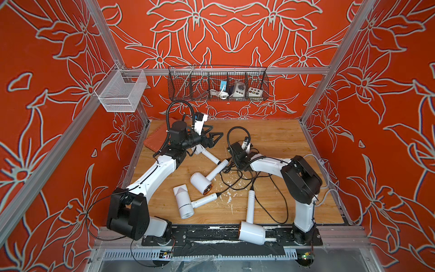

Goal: Charge the blow dryers
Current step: Adjust the plug at the socket.

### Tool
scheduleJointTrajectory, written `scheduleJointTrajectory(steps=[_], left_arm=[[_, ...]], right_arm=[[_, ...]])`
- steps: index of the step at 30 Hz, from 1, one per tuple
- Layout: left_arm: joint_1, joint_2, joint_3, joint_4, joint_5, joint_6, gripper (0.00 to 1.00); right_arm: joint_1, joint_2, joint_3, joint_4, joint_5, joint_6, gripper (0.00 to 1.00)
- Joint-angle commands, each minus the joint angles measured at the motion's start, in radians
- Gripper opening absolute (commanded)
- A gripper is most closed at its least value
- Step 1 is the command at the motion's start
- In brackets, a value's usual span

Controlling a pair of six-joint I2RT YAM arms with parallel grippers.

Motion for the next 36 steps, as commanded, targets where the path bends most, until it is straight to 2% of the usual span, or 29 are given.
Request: scheduleJointTrajectory(steps=[1,6,15,21,25,26,27,30,36], left_arm=[[0.010,-0.024,-0.016,0.019,-0.005,0.005,0.86],[0.013,-0.030,-0.014,0.013,-0.010,0.013,0.86],[0.021,-0.022,-0.015,0.027,0.007,-0.005,0.86],[0.022,-0.025,-0.016,0.032,0.008,-0.009,0.86],[0.022,-0.029,-0.017,0.030,0.009,-0.005,0.86],[0.022,-0.029,-0.017,0.029,0.006,-0.004,0.86],[0.023,-0.029,-0.017,0.028,0.005,-0.004,0.86],[0.022,-0.029,-0.017,0.027,0.002,-0.002,0.86],[0.025,-0.031,-0.016,0.027,0.004,-0.004,0.87]], right_arm=[[0.127,0.266,0.002,-0.414,-0.385,0.072,0.00],[0.131,0.269,-0.059,-0.294,-0.473,0.103,0.00],[0.079,0.276,-0.306,0.106,-0.749,0.211,0.00],[0.078,0.324,-0.255,0.069,-0.781,0.191,0.00],[0.077,0.354,-0.278,0.135,-0.837,0.225,0.01],[0.076,0.356,-0.287,0.157,-0.849,0.231,0.03],[0.075,0.355,-0.291,0.172,-0.852,0.229,0.08],[0.077,0.315,-0.270,0.109,-0.804,0.190,0.32],[0.078,0.193,-0.226,-0.045,-0.667,0.133,0.42]])
